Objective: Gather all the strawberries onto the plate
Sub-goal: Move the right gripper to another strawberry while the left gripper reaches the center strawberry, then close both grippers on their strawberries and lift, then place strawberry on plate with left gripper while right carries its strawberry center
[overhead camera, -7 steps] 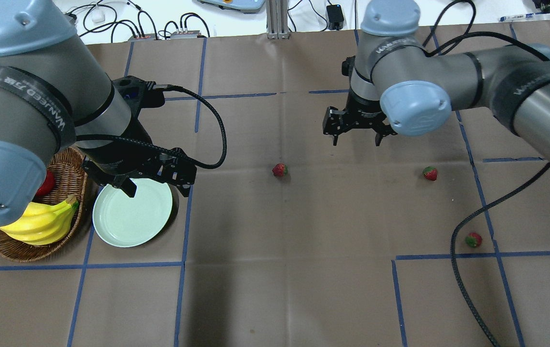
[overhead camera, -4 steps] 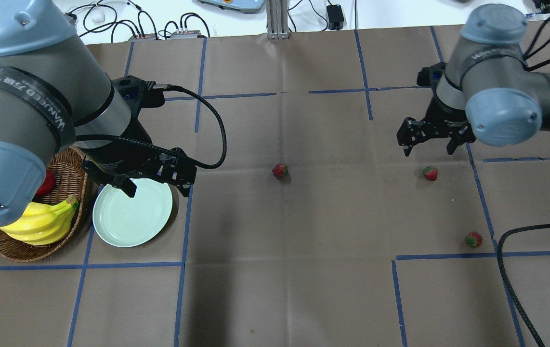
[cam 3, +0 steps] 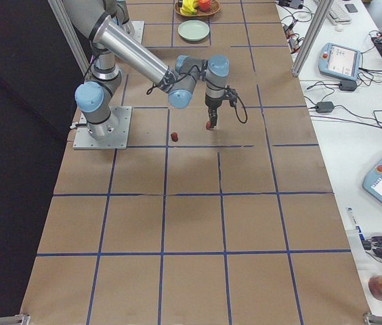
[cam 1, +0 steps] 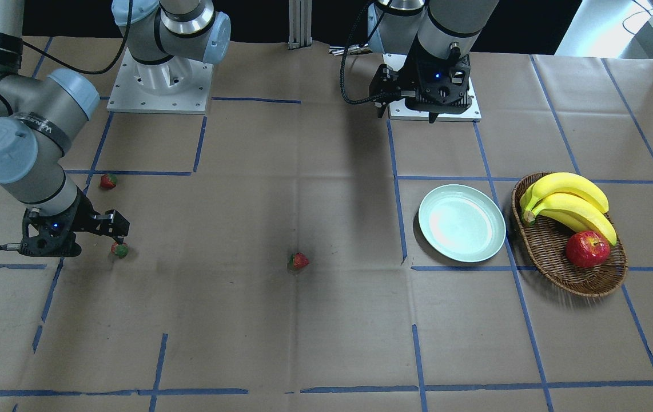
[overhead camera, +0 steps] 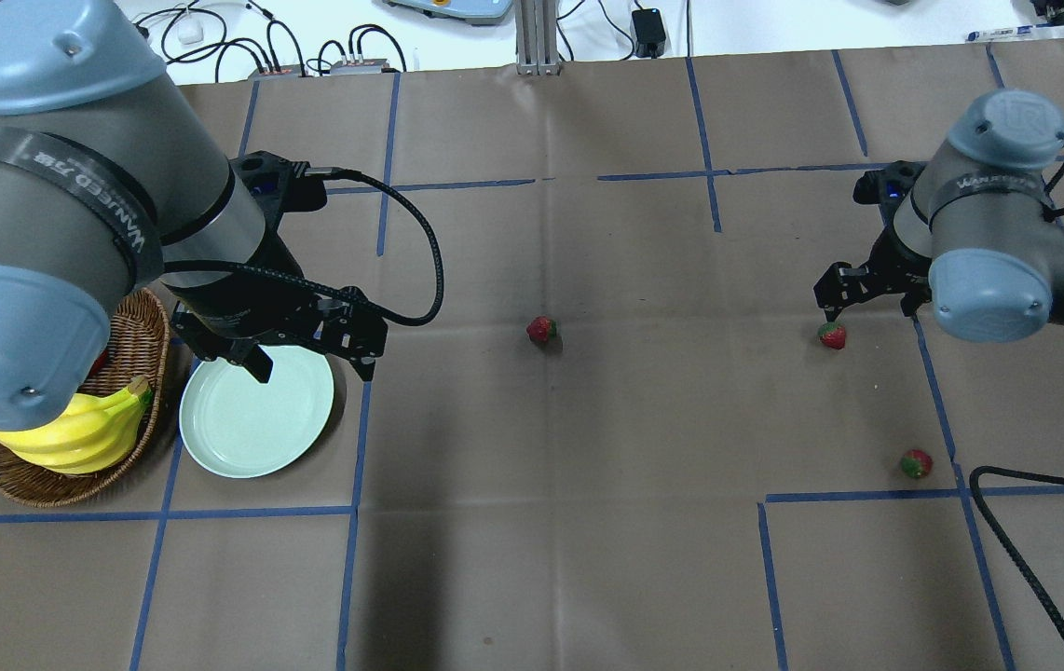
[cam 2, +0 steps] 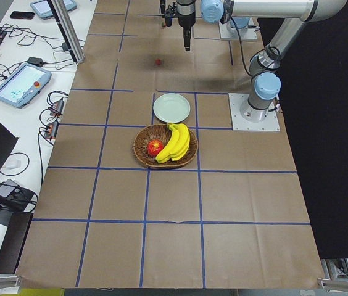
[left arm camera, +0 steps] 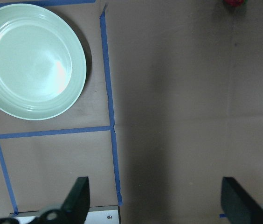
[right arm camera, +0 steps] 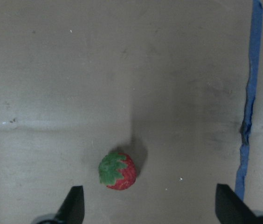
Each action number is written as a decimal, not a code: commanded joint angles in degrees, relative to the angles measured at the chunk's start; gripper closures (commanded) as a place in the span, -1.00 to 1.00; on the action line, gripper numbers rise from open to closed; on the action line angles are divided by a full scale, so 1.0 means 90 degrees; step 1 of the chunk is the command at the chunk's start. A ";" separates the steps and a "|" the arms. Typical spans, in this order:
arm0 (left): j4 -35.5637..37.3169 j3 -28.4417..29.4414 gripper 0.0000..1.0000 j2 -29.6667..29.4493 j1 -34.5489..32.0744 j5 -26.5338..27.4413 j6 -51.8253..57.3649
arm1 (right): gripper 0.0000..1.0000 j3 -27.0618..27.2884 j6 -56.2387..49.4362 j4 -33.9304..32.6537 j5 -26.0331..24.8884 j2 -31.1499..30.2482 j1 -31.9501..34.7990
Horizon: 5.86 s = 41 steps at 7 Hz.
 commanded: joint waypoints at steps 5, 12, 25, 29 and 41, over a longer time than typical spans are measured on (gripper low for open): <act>0.3191 -0.0060 -0.99 -0.2561 -0.0734 -0.1060 -0.0621 | -0.87 0.0024 -0.0024 -0.0226 0.0028 0.0512 0.0247; 0.5179 0.0429 -0.85 -0.4518 -0.1408 -0.0688 -0.1854 | -0.21 0.0014 -0.0044 -0.0148 0.0018 0.0523 0.0247; 0.4164 -0.0368 1.00 -0.2794 -0.0913 0.0119 0.0190 | 0.86 -0.1080 0.0421 0.1435 0.0047 -0.0112 0.0751; 0.4289 -0.2294 0.99 -0.1443 0.1146 0.0598 0.3285 | 0.86 -0.1178 0.2831 0.1173 0.0554 0.0063 0.2548; 0.4944 -0.2462 -0.99 -0.1921 0.1873 0.0279 0.3509 | -1.00 -0.2711 0.5113 0.1206 0.0506 0.1395 0.3931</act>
